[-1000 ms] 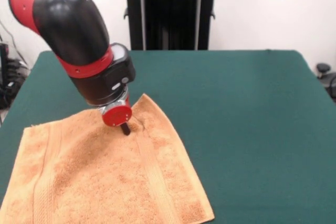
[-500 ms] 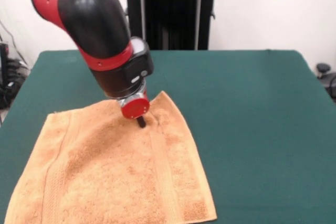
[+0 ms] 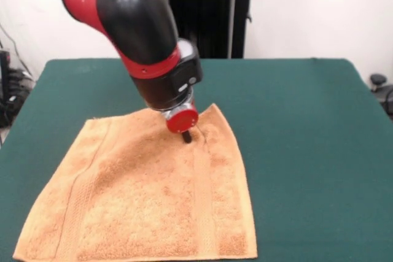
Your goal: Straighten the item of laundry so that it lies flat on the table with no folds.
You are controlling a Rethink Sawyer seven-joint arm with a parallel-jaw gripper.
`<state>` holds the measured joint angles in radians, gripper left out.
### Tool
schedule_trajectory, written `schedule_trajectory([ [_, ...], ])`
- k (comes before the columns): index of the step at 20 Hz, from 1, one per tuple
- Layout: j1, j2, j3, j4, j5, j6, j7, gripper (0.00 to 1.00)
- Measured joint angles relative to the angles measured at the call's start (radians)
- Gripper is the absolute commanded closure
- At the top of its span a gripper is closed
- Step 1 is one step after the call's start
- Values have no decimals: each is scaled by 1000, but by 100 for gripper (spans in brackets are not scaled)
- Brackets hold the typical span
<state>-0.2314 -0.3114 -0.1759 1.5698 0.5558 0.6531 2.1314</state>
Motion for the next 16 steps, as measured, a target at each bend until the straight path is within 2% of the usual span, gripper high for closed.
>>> schedule_trajectory([
  [12, 49, 3, -8, 7, 20, 0, 0, 100],
  [13, 65, 4, -19, 7, 19, 0, 0, 0],
  [16, 67, 4, -19, 7, 19, 0, 0, 0],
])
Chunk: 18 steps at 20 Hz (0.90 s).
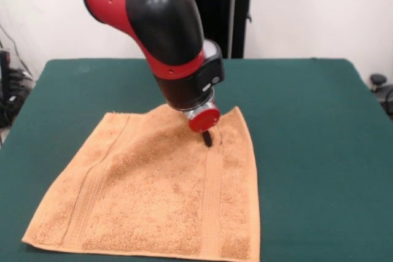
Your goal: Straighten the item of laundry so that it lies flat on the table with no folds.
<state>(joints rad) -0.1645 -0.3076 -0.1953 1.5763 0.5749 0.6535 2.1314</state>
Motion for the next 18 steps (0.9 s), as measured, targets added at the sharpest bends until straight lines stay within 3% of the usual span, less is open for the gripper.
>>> schedule_trajectory([
  [18, 23, 6, -26, -20, 0, 14, 0, 0],
])
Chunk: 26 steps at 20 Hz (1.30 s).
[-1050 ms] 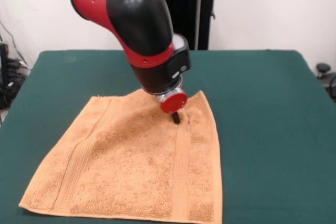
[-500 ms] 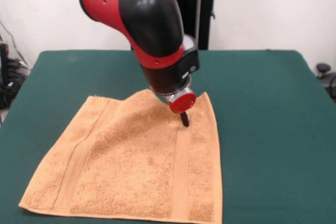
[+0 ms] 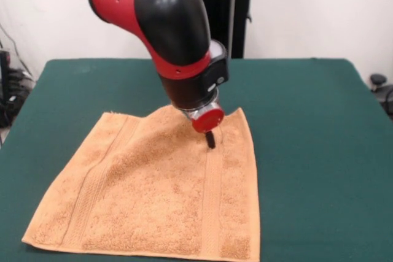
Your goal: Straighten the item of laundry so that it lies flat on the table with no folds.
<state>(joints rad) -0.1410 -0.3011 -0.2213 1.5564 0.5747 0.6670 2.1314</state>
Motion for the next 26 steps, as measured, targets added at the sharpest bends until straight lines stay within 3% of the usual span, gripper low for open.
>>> schedule_trajectory([
  [15, -5, -7, -99, -163, -21, 312, 0, 0],
  [22, -54, 26, -125, -379, -72, 517, 0, 0],
  [26, -104, 81, -139, -554, -87, 617, 0, 0],
])
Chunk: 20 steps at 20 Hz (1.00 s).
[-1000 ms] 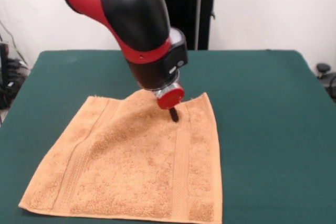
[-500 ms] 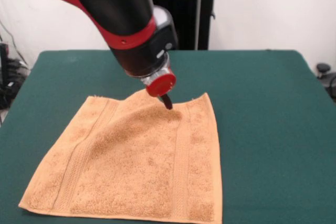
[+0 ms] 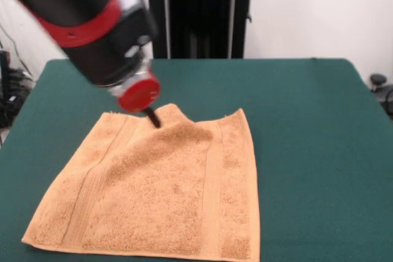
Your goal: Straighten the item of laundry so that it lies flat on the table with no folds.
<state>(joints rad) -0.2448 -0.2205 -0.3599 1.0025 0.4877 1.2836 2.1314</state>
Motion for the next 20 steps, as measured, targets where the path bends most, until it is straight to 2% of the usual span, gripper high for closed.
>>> schedule_trajectory([
  [4, -59, 107, -42, -229, -1, 86, 0, 0],
  [6, -96, 187, -79, -369, 3, 125, 0, 0],
  [8, -120, 238, -109, -450, 11, 142, 0, 0],
  [9, -152, 305, -156, -548, 32, 154, 0, 0],
  [11, -179, 355, -201, -617, 59, 156, 0, 0],
  [15, -249, 473, -328, -760, 171, 156, 0, 0],
  [20, -310, 575, -481, -856, 318, 156, 0, 0],
])
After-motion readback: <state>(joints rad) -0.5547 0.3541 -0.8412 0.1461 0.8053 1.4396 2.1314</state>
